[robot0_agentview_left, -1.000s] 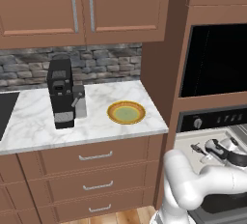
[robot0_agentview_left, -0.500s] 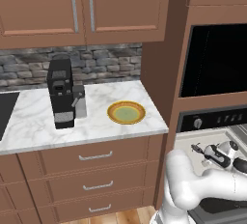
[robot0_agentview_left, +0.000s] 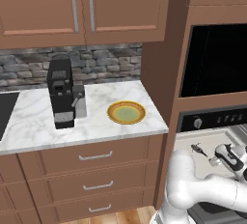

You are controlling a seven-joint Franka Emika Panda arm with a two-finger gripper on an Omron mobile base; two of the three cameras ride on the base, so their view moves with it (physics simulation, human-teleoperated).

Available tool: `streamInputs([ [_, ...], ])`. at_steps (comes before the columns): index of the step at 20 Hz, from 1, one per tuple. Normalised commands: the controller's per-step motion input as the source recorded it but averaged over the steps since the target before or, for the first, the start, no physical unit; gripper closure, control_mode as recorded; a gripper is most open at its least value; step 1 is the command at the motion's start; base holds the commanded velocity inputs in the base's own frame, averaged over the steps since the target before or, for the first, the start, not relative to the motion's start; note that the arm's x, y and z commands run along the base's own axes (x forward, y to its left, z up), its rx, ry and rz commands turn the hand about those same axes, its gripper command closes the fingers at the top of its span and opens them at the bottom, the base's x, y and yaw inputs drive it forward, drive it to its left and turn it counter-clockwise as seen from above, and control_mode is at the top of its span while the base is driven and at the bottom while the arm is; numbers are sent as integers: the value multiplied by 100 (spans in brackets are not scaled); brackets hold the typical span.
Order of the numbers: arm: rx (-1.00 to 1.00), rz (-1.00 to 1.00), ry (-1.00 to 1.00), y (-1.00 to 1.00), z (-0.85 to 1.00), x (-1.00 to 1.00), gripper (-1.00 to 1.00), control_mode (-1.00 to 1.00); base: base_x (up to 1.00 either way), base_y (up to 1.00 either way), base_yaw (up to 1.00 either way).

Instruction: Take the fish from the oven and place it on the plate on the counter.

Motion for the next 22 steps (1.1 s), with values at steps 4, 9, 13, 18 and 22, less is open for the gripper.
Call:
streamInputs([
  [4, 32, 8, 0, -7, 0, 33, -100, -100, 0, 0, 0],
  [9, 11, 4, 0, -1, -25, 32, -100, -100, 0, 0, 0],
  [13, 6, 2, -9, -6, -61, 24, -100, -100, 0, 0, 0],
  [18, 3, 0, -13, 0, -76, 4, -100, -100, 0, 0, 0],
  [22, 6, 0, -12, 0, -82, 3, -100, -100, 0, 0, 0],
])
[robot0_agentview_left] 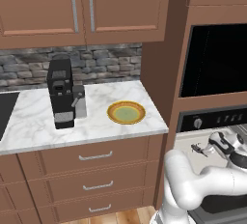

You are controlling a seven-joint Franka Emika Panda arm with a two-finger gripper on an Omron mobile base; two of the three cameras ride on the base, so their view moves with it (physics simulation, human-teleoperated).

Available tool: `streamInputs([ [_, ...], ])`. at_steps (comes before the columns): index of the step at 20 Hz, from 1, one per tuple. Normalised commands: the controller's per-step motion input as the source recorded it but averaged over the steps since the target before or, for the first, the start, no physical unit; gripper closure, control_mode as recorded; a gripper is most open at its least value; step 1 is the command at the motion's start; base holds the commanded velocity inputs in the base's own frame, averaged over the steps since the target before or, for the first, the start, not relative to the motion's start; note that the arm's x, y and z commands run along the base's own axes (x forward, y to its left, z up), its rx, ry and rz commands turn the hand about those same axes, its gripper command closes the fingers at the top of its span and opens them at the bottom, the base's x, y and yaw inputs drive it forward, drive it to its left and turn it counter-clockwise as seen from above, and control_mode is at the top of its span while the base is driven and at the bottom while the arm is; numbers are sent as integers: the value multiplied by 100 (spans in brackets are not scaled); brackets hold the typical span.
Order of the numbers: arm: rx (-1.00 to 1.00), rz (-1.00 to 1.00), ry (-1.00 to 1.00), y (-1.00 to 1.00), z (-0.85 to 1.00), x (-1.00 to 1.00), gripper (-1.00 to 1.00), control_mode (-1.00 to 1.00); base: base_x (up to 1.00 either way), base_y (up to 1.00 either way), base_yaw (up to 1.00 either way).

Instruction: Take the fish from the oven and place it on the plate on the counter.

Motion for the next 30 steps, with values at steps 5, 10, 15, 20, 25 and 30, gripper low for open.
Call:
streamInputs([
  [5, 10, 0, -9, 0, -59, 6, -100, -100, 0, 0, 0],
  [10, 15, 2, -4, -2, -75, 0, -100, -100, 0, 0, 0],
  [15, 14, 4, -4, -9, -98, -12, -100, -100, 0, 0, 0],
  [20, 14, 6, -2, -19, -100, -20, -100, -100, 0, 0, 0],
  [25, 13, 6, -1, -31, -100, -37, -100, -100, 0, 0, 0],
  [30, 13, 4, 0, -43, -100, -60, -100, -100, 0, 0, 0],
])
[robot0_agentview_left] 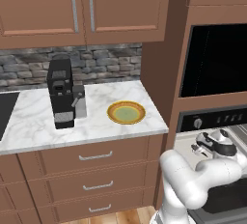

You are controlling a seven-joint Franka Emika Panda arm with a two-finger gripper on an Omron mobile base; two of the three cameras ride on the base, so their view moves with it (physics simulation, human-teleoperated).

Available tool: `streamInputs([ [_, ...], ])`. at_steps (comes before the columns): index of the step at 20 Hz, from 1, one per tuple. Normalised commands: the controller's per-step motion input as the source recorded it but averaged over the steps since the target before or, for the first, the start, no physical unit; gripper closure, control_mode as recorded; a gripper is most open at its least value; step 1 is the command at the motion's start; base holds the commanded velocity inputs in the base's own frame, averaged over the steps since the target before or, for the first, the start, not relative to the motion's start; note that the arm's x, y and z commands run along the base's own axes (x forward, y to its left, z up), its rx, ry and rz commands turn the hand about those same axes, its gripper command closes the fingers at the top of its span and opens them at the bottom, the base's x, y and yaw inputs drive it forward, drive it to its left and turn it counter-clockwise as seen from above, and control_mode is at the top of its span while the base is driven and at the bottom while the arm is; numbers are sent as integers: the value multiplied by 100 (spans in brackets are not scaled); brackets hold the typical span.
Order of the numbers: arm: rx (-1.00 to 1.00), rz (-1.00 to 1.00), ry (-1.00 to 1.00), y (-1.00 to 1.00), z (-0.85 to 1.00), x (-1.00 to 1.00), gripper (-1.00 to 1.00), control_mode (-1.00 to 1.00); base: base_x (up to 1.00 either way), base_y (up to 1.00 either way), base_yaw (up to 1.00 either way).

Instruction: Take the fish from the oven and place it on the plate on the counter.

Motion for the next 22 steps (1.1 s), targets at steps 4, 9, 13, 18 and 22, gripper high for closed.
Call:
streamInputs([
  [4, 14, 1, 0, -37, -100, -59, -100, -100, 0, 0, 0],
  [9, 16, 0, 0, -14, -100, -28, -100, -100, 0, 0, 0],
  [13, 15, 0, -2, -14, -100, 0, -100, -100, 0, 0, 0],
  [18, 22, 0, 0, -22, -100, -4, -100, -100, 0, 0, 0],
  [22, 28, 4, 9, -26, -100, -34, 100, -100, 0, 0, 0],
])
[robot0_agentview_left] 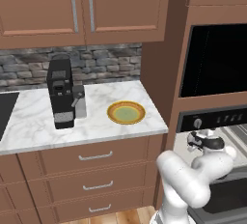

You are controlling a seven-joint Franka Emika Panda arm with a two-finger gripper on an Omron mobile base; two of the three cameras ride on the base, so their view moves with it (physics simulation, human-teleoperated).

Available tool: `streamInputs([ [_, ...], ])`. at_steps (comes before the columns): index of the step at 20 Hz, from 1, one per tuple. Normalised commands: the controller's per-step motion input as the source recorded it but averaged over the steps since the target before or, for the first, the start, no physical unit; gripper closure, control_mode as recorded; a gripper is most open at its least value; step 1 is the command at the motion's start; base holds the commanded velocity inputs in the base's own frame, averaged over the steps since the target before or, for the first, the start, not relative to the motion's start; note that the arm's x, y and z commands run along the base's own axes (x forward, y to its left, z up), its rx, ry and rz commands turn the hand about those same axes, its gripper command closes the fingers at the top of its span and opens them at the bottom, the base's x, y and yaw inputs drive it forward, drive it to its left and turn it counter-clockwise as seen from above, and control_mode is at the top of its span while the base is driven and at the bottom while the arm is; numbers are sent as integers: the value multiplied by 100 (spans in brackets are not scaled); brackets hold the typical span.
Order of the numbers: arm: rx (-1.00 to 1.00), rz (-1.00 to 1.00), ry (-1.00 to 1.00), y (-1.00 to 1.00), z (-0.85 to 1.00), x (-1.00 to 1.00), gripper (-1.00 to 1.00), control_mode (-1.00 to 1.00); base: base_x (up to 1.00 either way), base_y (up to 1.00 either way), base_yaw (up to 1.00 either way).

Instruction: Take the fish from the oven and place it on the plate on the counter.

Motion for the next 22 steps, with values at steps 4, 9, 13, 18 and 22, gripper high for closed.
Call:
streamInputs([
  [4, 45, 6, 15, -23, -100, -69, 100, -100, 0, 0, 0],
  [9, 61, 9, 12, -43, -100, -100, 100, -100, 0, 0, 0],
  [13, 55, 3, 1, -59, -100, -100, 100, -100, 0, 0, 0],
  [18, 36, 0, -19, -38, -100, -100, 100, -100, 0, 0, 0],
  [22, 2, 0, -50, 6, -59, -100, 100, -100, 0, 0, 0],
])
